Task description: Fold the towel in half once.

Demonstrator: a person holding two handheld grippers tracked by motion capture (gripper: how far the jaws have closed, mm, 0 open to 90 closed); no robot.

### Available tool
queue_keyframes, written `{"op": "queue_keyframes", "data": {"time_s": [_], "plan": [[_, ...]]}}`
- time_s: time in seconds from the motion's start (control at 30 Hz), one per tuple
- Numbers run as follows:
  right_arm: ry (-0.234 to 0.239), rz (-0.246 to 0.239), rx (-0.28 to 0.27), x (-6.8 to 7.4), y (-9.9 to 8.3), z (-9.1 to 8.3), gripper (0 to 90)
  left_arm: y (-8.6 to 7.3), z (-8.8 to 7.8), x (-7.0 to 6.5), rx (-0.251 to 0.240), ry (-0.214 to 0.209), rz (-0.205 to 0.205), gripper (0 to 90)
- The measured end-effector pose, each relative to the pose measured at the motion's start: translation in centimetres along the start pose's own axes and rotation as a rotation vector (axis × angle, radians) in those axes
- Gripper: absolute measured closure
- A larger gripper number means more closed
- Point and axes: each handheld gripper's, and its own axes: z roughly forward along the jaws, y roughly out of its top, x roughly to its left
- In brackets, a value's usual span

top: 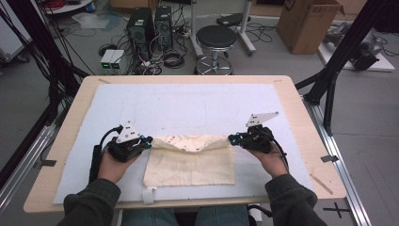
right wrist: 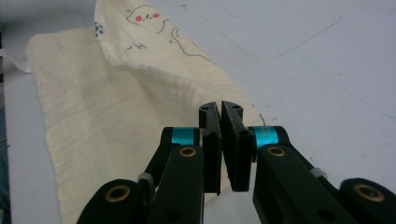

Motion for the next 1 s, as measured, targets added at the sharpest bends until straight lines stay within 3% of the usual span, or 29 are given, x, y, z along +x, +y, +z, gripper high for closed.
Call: {"op": "queue_keyframes", "data": {"time_s": [0.13,0.5,0.67,1.0], "plan": [[0.004,-0.008,0.006,0.6,-0.2,-0.2,86.6,-0.2,-0.6,-0.1,-0.015,-0.001,-0.013,87.6],[0.012,-0.027,0.016,2.1,-1.2,-0.8,86.5,-1.5,-2.0,-1.7,-0.025,-0.029,0.012,87.6],[0.016,-0.023,0.008,3.3,-1.9,-1.3,86.3,-2.0,-2.4,-2.6,-0.004,-0.047,0.043,87.4],[0.025,-0.031,0.019,4.4,-2.9,-1.5,86.2,-3.2,-3.1,-3.5,0.007,-0.059,0.056,87.4]]}}
